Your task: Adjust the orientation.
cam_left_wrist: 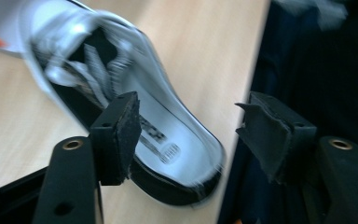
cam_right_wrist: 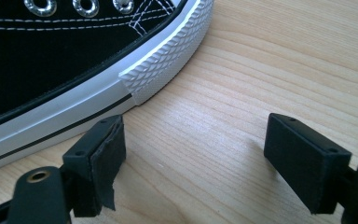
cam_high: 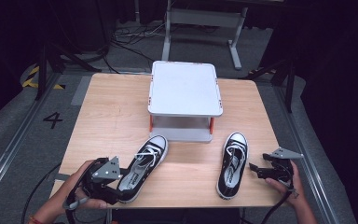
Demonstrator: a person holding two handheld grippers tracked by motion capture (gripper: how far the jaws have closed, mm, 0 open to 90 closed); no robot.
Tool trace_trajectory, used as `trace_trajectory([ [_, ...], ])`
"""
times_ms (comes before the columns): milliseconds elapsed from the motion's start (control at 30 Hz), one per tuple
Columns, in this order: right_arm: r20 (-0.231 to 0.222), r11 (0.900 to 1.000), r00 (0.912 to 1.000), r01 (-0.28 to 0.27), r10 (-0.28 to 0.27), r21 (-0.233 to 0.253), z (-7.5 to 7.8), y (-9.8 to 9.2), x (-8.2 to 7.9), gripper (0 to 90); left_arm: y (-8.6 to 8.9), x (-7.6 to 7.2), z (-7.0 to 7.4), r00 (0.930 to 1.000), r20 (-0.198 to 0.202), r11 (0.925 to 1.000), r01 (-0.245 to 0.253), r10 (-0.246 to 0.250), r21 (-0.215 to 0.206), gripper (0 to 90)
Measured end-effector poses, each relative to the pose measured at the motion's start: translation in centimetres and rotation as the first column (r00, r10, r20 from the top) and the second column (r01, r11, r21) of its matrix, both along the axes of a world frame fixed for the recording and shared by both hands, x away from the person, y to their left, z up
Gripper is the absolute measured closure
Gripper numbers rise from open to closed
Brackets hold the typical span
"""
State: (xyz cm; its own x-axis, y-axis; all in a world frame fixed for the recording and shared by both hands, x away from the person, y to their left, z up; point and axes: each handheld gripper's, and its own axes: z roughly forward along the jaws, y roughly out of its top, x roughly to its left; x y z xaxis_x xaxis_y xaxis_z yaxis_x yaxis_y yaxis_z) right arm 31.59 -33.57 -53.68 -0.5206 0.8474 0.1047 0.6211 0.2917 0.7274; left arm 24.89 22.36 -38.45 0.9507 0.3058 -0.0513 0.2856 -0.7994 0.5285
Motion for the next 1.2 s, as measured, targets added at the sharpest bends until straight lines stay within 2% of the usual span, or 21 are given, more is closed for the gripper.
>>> trace_trajectory([
  [33, 0.000, 1.000, 1.0000, 0.001, -0.001, 0.000, 0.0, 0.0, 0.0, 21.1, 0.0, 0.0, 0.0, 1.0000, 0.000, 1.0000, 0.000, 0.000, 0.000, 37.4],
  [133, 0.000, 1.000, 1.0000, 0.004, -0.004, -0.001, 0.0, 0.1, 0.0, 21.1, -0.6, 0.2, -0.1, 0.9943, -0.064, 0.9879, 0.093, -0.085, 0.125, 39.3],
  [233, 0.000, 1.000, 1.0000, 0.004, -0.004, -0.001, 0.0, 0.1, 0.0, 21.1, -0.9, 0.3, -0.1, 0.9888, -0.087, 0.9781, 0.133, -0.121, 0.160, 43.6],
  [367, 0.000, 1.000, 1.0000, 0.004, -0.004, -0.001, 0.0, 0.1, 0.0, 21.1, -1.7, 0.9, -0.3, 0.9661, -0.142, 0.9326, 0.247, -0.215, 0.263, 47.6],
  [400, -0.001, 1.000, 1.0000, 0.003, -0.003, -0.001, 0.0, 0.1, 0.0, 21.1, -2.0, 1.2, -0.5, 0.9541, -0.169, 0.9102, 0.289, -0.247, 0.297, 50.0],
  [433, -0.001, 1.000, 1.0000, 0.003, -0.003, -0.001, 0.0, 0.1, 0.0, 21.1, -2.0, 1.2, -0.5, 0.9541, -0.169, 0.9102, 0.289, -0.247, 0.297, 51.3],
  [467, 0.000, 1.000, 1.0000, 0.003, -0.003, -0.001, 0.0, 0.1, -0.1, 21.1, -2.6, 1.6, -0.7, 0.9397, -0.203, 0.8846, 0.330, -0.275, 0.329, 53.4],
  [500, 0.000, 1.000, 1.0000, 0.003, -0.003, -0.001, 0.0, 0.1, -0.1, 21.1, -2.6, 1.6, -0.7, 0.9397, -0.203, 0.8846, 0.330, -0.275, 0.329, 54.5],
  [533, -0.001, 1.000, 1.0000, 0.002, -0.002, 0.000, 0.0, 0.1, -0.1, 21.2, -3.1, 1.9, -1.0, 0.9268, -0.228, 0.8631, 0.364, -0.298, 0.350, 55.8],
  [567, -0.001, 1.000, 1.0000, 0.002, -0.002, 0.000, 0.0, 0.1, -0.1, 21.2, -3.1, 1.9, -1.0, 0.9268, -0.228, 0.8631, 0.364, -0.298, 0.350, 56.5],
  [600, -0.001, 1.000, 1.0000, 0.002, -0.002, 0.000, 0.0, 0.2, -0.1, 21.1, -3.7, 2.3, -1.6, 0.9023, -0.276, 0.8262, 0.419, -0.332, 0.377, 57.8],
  [633, -0.001, 1.000, 1.0000, 0.002, -0.002, 0.000, 0.0, 0.2, -0.1, 21.1, -3.7, 2.3, -1.6, 0.9023, -0.276, 0.8262, 0.419, -0.332, 0.377, 59.0],
  [667, 0.000, 1.000, 1.0000, 0.002, -0.002, -0.001, 0.0, 0.2, -0.1, 21.2, -4.1, 2.5, -2.0, 0.8863, -0.303, 0.8007, 0.451, -0.350, 0.394, 60.2],
  [700, 0.002, 1.000, 1.0000, 0.000, 0.000, -0.001, 0.0, 0.2, -0.1, 21.1, -4.1, 2.5, -2.0, 0.8863, -0.303, 0.8007, 0.451, -0.350, 0.394, 61.4],
  [733, 0.001, 1.000, 1.0000, 0.000, 0.000, -0.001, 0.0, 0.2, -0.1, 21.2, -4.5, 2.9, -2.4, 0.8724, -0.333, 0.7817, 0.475, -0.358, 0.404, 65.6],
  [767, 0.002, 1.000, 1.0000, -0.001, 0.001, -0.001, 0.0, 0.2, -0.1, 21.2, -4.6, 3.1, -2.6, 0.8666, -0.342, 0.7691, 0.486, -0.363, 0.415, 70.1],
  [833, 0.002, 1.000, 1.0000, -0.001, 0.001, -0.001, 0.0, 0.2, -0.1, 21.2, -4.9, 3.2, -3.1, 0.8450, -0.378, 0.7451, 0.520, -0.378, 0.417, 75.8],
  [933, 0.002, 1.000, 1.0000, -0.001, 0.001, -0.001, 0.0, 0.2, -0.1, 21.2, -5.0, 3.2, -3.3, 0.8357, -0.385, 0.7347, 0.536, -0.391, 0.416, 79.9],
  [1100, 0.003, 1.000, 1.0000, -0.001, 0.001, -0.001, 0.0, 0.2, -0.1, 21.3, -4.9, 3.1, -3.4, 0.8349, -0.377, 0.7394, 0.538, -0.401, 0.405, 81.0],
  [1133, 0.002, 1.000, 1.0000, -0.001, 0.001, -0.001, 0.0, 0.2, -0.1, 21.2, -4.9, 3.1, -3.3, 0.8305, -0.383, 0.7302, 0.545, -0.405, 0.411, 81.0],
  [1200, 0.002, 1.000, 1.0000, -0.001, 0.001, -0.001, 0.0, 0.2, -0.1, 21.2, -4.9, 3.1, -3.5, 0.8305, -0.380, 0.7338, 0.545, -0.408, 0.405, 80.8],
])
